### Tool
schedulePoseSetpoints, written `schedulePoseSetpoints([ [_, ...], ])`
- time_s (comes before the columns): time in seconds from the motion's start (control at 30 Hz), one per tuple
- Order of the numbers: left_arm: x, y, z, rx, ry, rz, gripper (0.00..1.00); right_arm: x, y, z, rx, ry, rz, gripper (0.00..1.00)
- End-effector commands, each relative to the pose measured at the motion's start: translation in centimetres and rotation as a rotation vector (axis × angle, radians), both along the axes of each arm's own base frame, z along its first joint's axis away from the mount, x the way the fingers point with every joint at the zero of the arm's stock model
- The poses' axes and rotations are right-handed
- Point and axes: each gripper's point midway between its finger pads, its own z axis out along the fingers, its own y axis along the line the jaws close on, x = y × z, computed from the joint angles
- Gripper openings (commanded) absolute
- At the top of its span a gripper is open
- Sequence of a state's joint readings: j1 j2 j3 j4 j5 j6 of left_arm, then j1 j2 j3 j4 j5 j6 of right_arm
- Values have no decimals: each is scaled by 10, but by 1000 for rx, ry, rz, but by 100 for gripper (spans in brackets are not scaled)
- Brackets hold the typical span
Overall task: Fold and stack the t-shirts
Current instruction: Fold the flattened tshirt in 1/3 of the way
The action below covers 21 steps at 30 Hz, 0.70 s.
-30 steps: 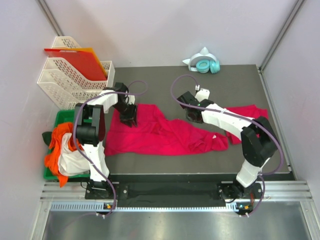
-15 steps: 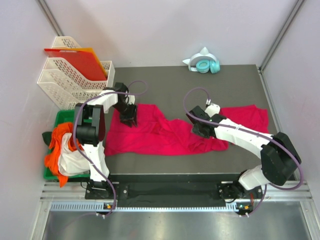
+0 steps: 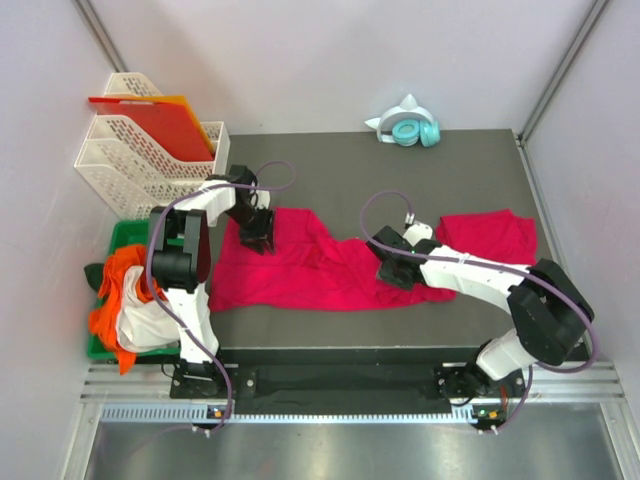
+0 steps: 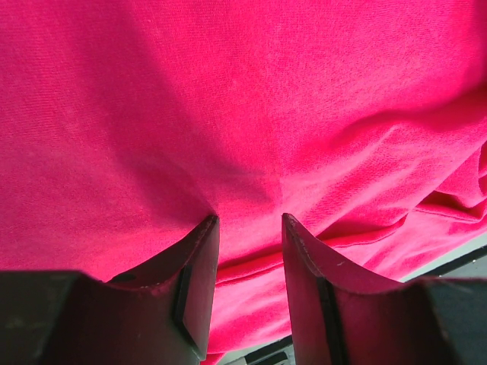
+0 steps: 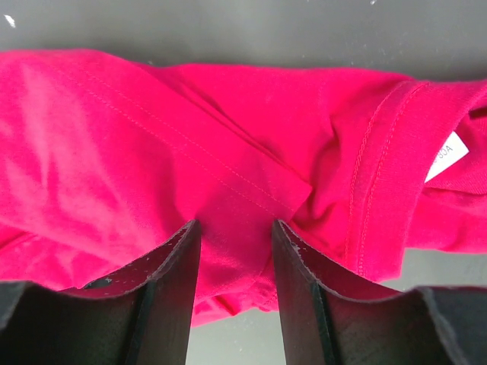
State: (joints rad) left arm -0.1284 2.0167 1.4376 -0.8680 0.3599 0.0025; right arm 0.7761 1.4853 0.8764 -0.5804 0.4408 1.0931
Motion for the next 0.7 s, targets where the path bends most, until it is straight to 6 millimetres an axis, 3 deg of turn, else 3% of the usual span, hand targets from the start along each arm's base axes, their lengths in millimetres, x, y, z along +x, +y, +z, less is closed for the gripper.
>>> schedulePoseSetpoints([
  [0.0, 1, -7, 4, -24, -35, -23, 43, 2, 7, -5, 20, -8, -6, 43],
  [0.2, 0, -6, 3, -19, -36, -27, 43, 6, 9, -7, 21, -17, -5, 26],
  [0.33, 0, -7, 3, -19, -35, -27, 43, 11, 13, -3, 19, -26, -5, 0],
  [0.5, 0, -6, 4, -18, -39, -27, 43, 17, 9, 19, -21, -83, -5, 0],
  [0.67, 2, -7, 5, -20, -41, -24, 43, 46, 7, 74, -114, -207, 6, 0],
])
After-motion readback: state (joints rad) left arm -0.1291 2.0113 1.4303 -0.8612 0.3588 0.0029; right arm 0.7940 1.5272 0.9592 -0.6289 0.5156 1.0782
